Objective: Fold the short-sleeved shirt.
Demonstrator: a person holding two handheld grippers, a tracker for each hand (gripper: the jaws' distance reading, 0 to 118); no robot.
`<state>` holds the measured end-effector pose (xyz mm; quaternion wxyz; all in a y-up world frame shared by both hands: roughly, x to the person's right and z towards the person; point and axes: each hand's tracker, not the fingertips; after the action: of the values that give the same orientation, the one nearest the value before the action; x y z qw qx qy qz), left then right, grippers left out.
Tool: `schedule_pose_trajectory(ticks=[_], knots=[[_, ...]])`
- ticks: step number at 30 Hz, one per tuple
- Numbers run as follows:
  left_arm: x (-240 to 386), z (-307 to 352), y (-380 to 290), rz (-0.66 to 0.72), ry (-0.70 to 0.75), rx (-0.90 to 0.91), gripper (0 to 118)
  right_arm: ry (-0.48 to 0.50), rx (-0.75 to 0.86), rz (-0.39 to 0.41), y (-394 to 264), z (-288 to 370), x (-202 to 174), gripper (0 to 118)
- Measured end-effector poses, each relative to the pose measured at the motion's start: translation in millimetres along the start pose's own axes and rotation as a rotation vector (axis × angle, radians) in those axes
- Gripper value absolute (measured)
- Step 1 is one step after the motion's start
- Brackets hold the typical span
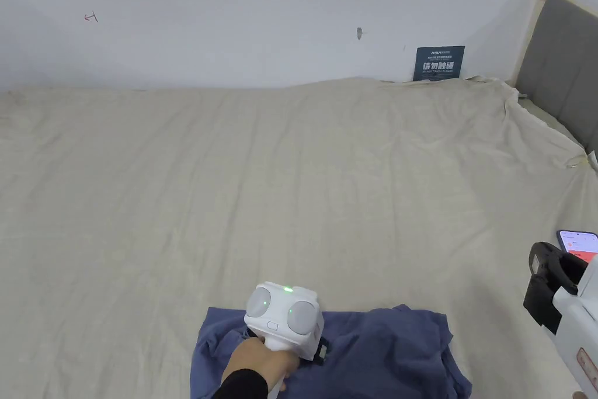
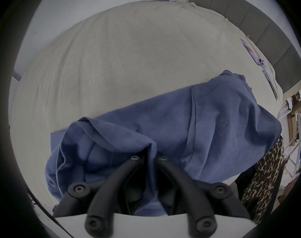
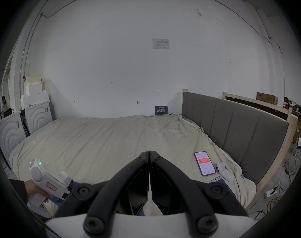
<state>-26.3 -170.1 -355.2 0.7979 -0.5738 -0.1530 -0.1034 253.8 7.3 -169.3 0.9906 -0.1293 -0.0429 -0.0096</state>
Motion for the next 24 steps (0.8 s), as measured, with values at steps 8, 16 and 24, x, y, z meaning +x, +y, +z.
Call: schedule_pose_trajectory(ticks=[8, 16, 24], knots=[[-17.7, 85.7, -2.5, 0.067, -0.093, 0.250, 92, 0.020, 0.013, -0.007, 10.2, 1.9, -13.3, 0], [-98.5, 148.2, -26.7, 0.178, 0.068, 0.540, 85, 0.043, 0.033, 0.000, 19.0, -0.4, -24.3, 0], [-150.2, 126.3, -59.6, 0.241, 0.117, 0.605, 0, 0.050, 0.027, 0.004, 13.3, -9.0, -23.6, 0]])
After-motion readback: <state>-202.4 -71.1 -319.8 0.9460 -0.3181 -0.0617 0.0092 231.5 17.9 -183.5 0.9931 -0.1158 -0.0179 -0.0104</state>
